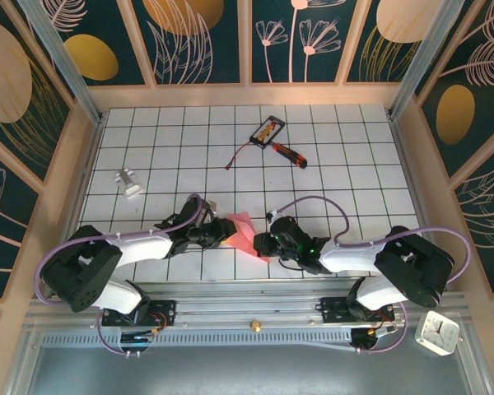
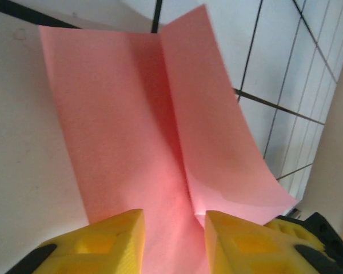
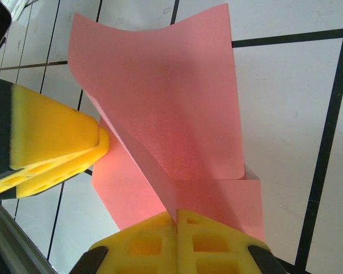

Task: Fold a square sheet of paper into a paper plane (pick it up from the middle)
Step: Perform the fourth fold on the wing at the bottom-center of the table.

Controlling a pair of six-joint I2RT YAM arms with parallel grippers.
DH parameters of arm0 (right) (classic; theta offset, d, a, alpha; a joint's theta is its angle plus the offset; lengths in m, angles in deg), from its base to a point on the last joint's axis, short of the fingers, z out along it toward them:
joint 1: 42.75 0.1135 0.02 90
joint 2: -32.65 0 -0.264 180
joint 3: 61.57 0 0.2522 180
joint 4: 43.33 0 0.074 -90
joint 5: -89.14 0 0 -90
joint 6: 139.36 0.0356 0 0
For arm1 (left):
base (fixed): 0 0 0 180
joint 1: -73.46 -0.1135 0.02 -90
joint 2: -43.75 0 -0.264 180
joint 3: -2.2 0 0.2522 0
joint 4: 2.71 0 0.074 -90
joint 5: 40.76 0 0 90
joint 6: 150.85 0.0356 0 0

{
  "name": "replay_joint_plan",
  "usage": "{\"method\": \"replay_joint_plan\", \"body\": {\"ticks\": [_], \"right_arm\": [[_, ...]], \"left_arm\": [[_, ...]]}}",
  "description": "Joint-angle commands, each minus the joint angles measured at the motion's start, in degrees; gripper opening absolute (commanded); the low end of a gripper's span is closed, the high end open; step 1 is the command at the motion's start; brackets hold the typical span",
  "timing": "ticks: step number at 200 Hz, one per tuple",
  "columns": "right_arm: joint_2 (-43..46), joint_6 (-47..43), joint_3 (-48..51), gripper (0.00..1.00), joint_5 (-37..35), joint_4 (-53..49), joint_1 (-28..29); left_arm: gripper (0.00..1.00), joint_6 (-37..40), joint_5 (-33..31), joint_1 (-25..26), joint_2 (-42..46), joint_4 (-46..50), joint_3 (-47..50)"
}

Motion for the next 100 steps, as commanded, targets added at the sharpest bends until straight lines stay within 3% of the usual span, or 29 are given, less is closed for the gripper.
{"method": "replay_joint_plan", "body": {"ticks": [1, 29, 100], "right_arm": [[-0.71, -0.94, -0.15, 0.00, -1.19, -0.49, 0.08], [-1.13, -1.80, -0.59, 0.00, -2.04, -0.74, 0.71], [-2.24, 0.59, -0.33, 0.00, 0.82, -0.23, 0.56]], "left_arm": [[0.37, -1.60, 1.77, -0.09, 1.77, -3.57, -0.84], [0.41, -3.32, 1.94, -0.09, 1.76, -4.85, -1.03], [0.42, 0.86, 0.34, -0.09, 1.07, -0.40, -2.56]]}}
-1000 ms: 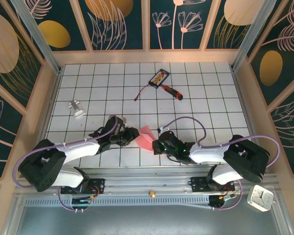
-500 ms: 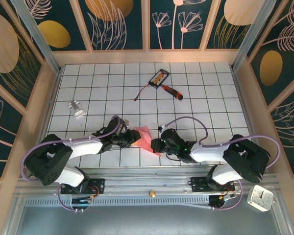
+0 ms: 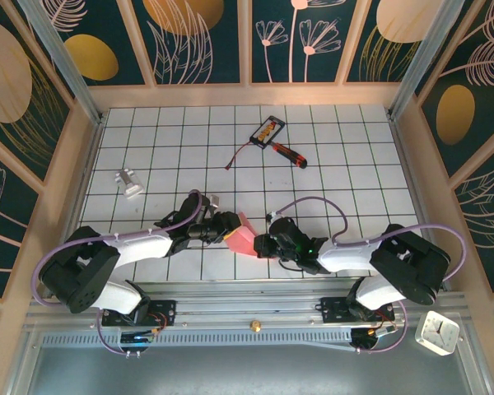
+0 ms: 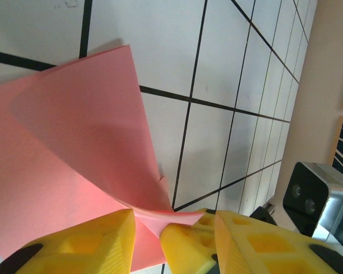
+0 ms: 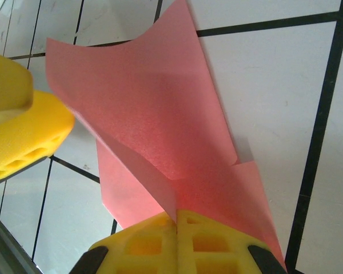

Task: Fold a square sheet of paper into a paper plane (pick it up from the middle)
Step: Perform the fourth fold on the wing at the bottom-center of the table.

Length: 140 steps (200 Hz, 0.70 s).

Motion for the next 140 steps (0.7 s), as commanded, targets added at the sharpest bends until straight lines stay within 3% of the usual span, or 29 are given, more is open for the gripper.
{"method": "replay_joint_plan", "body": {"ticks": [1, 140], "right_arm": [[-0.49, 0.78, -0.30, 0.00, 0.97, -0.03, 0.23], [2.83, 13.12, 8.33, 0.00, 5.64, 9.43, -1.49]], "left_arm": [[0.41, 1.86, -0.76, -0.11, 0.46, 2.28, -0.96], [0.42, 0.97, -0.05, -0.05, 2.15, -1.24, 3.37]]}}
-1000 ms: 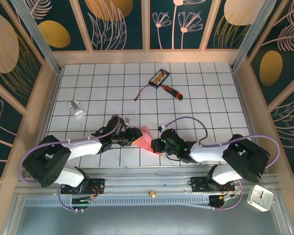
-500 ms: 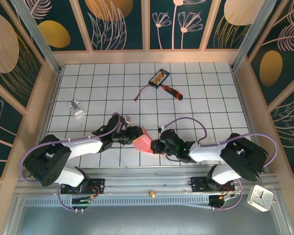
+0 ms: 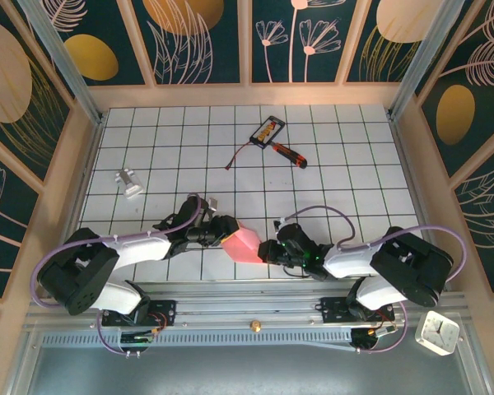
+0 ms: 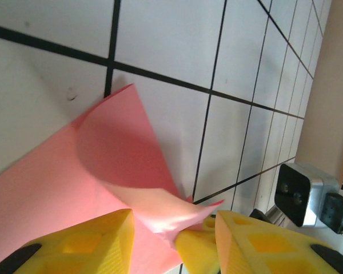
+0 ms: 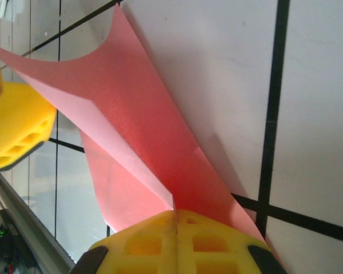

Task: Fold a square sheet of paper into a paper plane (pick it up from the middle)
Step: Perform the fourth fold on the wing at the bottom-center of the table.

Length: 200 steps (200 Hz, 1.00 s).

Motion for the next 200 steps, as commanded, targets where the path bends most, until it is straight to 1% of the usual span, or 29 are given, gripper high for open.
{"method": "replay_joint_plan", "body": {"ticks": [1, 59, 106, 159, 200], "right_arm": [[1.46, 3.18, 1.36, 0.00, 0.68, 2.62, -0.57], [0.34, 3.84, 2.20, 0.00, 2.56, 4.66, -1.92], [-1.05, 3.41, 0.96, 0.00, 3.99, 3.36, -2.61], [-2.38, 2.71, -0.27, 0.00, 5.41, 3.77, -3.16], [-2.76, -0.06, -1.94, 0.02, 5.65, 1.86, -3.19]], "left_arm": [[0.42, -0.51, 0.17, -0.05, 1.31, -1.66, 1.08], [0.42, 0.33, 1.88, 0.33, -0.44, -1.47, -0.71], [0.39, 2.13, 2.63, 1.94, -1.71, 0.45, -3.88], [0.39, 3.27, 3.76, 4.08, -4.69, 0.30, -6.96], [0.39, 6.00, 1.37, 4.08, -3.24, 5.50, -8.15]]}}
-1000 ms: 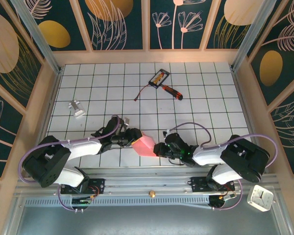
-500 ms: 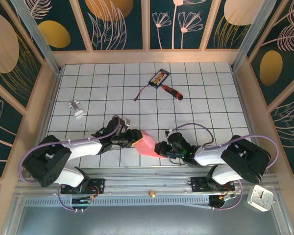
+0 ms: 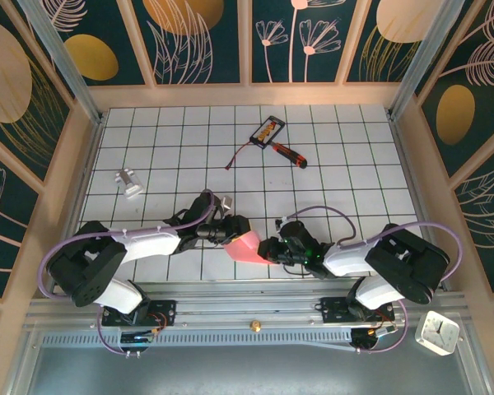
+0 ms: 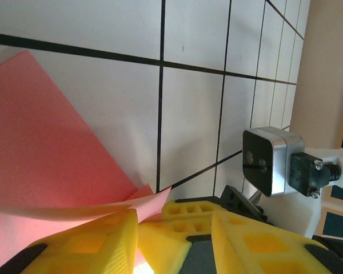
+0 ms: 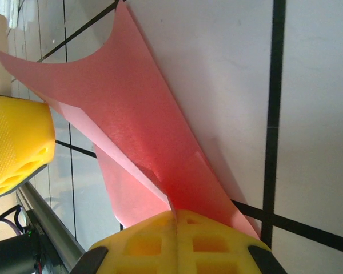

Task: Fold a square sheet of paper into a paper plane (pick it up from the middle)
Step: Perform the fourth fold on the wing at the bottom-center of the table.

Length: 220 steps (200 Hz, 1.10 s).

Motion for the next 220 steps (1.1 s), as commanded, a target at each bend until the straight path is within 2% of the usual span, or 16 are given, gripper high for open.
{"method": "replay_joint_plan", "body": {"ticks": [1, 42, 101, 123, 158, 186, 220], "right_arm": [[-0.61, -2.59, -2.07, 0.02, 0.68, -1.72, -0.36], [-0.98, -5.35, -7.25, 0.02, 0.16, -11.86, -0.16], [-0.37, -4.86, -13.07, 0.00, -3.68, -23.30, 0.66], [0.82, -5.36, -13.25, 0.00, -4.93, -22.71, 0.73], [0.95, -8.91, -12.96, 0.06, -7.16, -21.16, 1.84], [0.69, -12.59, -13.10, 0.08, -9.74, -21.14, 3.26], [-0.26, -14.59, -13.80, 0.08, -12.09, -21.67, 4.87]], "left_arm": [[0.39, 2.94, -1.02, 0.15, 0.89, 3.86, -1.59], [0.39, 5.34, -3.13, 0.11, 0.97, 9.13, -2.82], [0.39, 4.56, -4.47, -0.49, 5.64, 9.66, -0.27], [0.39, 2.63, -3.64, -0.47, 6.37, 7.55, 1.07], [0.39, 0.81, -2.88, -0.71, 4.64, 5.67, 1.59], [0.39, -0.25, -3.11, -2.69, 4.21, 5.34, 3.84], [0.40, -2.03, -0.74, -4.45, 4.03, 0.63, 5.53]]}}
